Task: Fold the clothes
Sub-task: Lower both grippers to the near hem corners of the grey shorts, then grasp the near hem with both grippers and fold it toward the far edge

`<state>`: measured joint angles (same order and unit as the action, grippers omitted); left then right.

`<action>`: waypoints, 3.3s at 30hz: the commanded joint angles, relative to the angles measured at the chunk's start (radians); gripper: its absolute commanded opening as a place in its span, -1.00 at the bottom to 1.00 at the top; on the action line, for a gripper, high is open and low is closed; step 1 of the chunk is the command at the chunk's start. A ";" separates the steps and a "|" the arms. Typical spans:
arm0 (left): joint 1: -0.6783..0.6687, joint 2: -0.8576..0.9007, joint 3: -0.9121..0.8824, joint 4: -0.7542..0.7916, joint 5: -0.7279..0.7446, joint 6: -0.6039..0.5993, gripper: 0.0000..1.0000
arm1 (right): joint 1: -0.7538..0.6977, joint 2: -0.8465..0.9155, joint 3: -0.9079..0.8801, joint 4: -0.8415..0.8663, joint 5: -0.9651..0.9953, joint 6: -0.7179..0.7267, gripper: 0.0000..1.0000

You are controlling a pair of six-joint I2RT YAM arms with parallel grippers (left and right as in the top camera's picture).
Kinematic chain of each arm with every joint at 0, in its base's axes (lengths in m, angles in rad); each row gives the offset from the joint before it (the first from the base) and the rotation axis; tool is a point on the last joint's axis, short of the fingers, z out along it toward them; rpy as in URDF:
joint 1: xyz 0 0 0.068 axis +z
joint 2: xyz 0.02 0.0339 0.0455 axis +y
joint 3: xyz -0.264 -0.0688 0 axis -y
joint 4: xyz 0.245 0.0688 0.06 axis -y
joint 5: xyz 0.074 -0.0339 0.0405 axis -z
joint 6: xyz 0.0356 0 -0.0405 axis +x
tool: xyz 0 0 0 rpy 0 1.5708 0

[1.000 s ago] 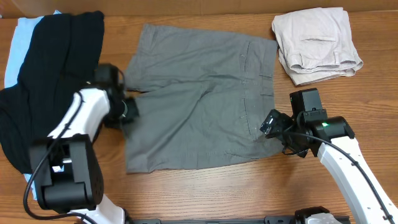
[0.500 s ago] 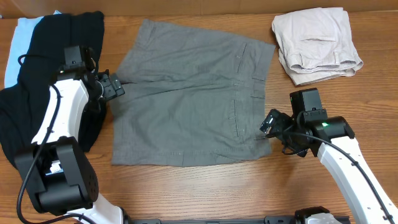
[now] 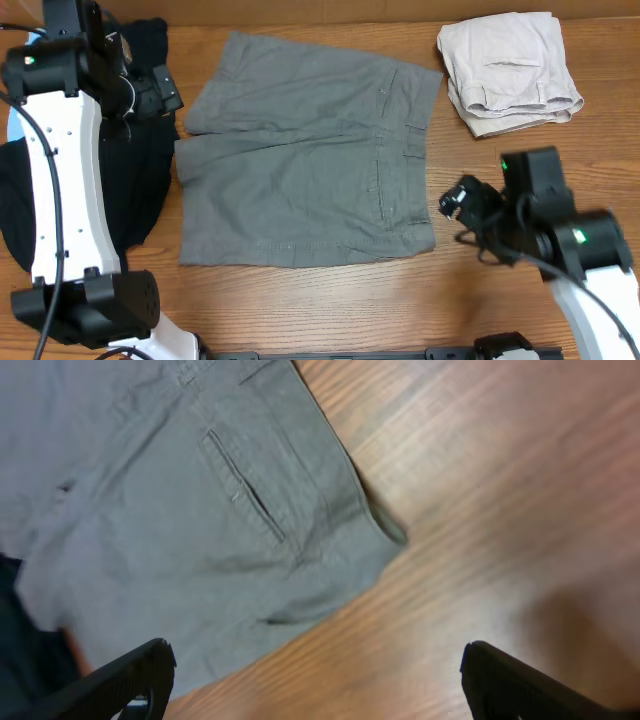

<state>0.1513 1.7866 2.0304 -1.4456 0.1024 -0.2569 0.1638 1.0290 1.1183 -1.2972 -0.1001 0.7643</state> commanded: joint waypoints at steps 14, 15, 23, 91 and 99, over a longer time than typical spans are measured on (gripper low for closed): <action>-0.080 -0.195 -0.054 -0.233 0.009 -0.011 0.99 | 0.341 -0.129 -0.106 -0.114 0.085 0.430 0.93; -0.083 -0.208 -0.080 -0.226 0.002 -0.023 1.00 | 0.361 -0.129 -0.135 -0.103 0.084 0.452 0.95; -0.086 -0.360 -0.559 -0.003 -0.003 -0.214 1.00 | 0.431 -0.110 -0.309 0.073 0.081 0.520 0.99; -0.085 -0.367 -1.424 0.822 -0.194 -0.776 -0.92 | 0.388 0.511 -0.338 0.458 0.292 0.504 0.15; -0.086 -0.367 -1.424 0.811 -0.188 -0.774 -0.92 | 0.374 0.523 -0.439 0.599 0.301 0.485 0.07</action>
<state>0.0669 1.4231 0.6231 -0.6193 -0.1085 -1.0439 0.5495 1.5383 0.7280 -0.7189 0.1818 1.2533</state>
